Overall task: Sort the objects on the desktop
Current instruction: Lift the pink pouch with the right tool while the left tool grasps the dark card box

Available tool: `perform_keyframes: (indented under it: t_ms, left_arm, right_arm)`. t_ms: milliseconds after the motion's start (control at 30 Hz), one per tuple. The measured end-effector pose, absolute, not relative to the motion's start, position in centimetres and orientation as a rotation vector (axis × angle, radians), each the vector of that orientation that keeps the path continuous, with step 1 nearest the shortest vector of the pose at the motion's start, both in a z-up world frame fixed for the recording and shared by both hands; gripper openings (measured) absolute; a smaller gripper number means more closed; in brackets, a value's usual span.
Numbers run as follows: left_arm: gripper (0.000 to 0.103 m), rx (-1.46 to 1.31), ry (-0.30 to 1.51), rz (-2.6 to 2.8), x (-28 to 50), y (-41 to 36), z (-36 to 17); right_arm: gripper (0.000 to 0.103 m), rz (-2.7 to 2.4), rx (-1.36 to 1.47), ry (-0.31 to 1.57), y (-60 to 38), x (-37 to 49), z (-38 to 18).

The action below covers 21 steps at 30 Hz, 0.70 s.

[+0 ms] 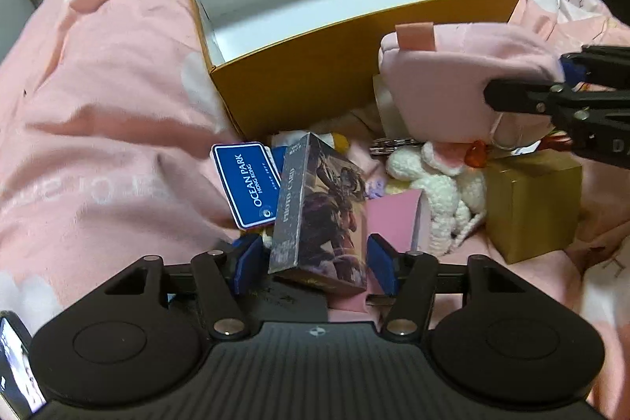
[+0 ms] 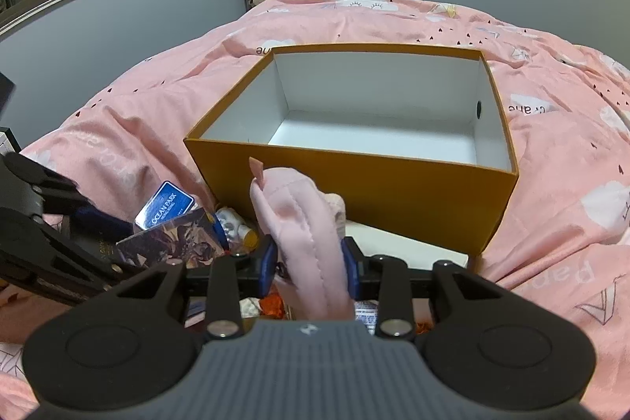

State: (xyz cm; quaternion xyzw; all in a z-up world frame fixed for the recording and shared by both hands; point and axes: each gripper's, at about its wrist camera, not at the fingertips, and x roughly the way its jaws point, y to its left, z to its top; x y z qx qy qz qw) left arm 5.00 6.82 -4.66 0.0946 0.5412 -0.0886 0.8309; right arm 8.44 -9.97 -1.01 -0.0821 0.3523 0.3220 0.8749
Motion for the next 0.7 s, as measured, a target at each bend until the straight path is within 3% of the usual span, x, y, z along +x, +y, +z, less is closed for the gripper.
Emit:
perform_keyframes:
  t_ms: [167,533,700]
  left_arm:
    - [0.050,0.200,1.127,-0.178,4.1,6.7,-3.9]
    - [0.048,0.142,1.048,-0.231,2.8,6.2,-2.6]
    - [0.040,0.059,1.067,-0.188,3.2,6.1,-4.1]
  right_arm:
    - [0.037,0.669,-0.157,0.740,-10.1,8.5,-1.2]
    - [0.037,0.665,-0.145,0.744,-10.4,8.5,-1.3]
    - [0.037,0.661,-0.135,0.747,-10.6,8.5,-1.4]
